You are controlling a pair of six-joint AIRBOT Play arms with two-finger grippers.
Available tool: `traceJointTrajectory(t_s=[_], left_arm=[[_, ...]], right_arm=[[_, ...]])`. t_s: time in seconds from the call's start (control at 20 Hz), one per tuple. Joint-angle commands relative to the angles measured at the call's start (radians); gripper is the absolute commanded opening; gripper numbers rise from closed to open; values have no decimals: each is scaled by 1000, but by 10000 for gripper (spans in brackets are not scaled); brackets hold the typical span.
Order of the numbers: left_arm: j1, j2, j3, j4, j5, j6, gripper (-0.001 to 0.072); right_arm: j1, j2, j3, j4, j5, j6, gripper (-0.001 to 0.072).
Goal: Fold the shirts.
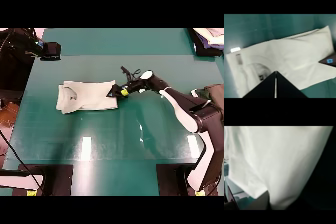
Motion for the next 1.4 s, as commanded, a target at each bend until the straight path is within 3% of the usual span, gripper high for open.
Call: traceJointTrajectory(t_s=[0.0,0.2,0.4,0.6,0.9,1.15,1.35], left_arm=[[0,0,0,-39,-3,3,29],[0,0,0,-41,-35,4,29],[0,0,0,-47,-48,4,29],[0,0,0,-109,-23,3,29],[0,0,0,-211,5,3,29],[0,0,0,-212,5,3,29],[0,0,0,-212,7,4,29]], right_arm=[[45,-32,104,11,-20,-53,17],[-58,46,149,-38,72,-46,15],[-306,256,149,-323,162,34,15],[-598,410,149,-484,278,45,14],[-940,488,150,-480,280,45,14],[-1057,489,174,-427,277,24,14],[-1096,494,323,-428,320,24,14]])
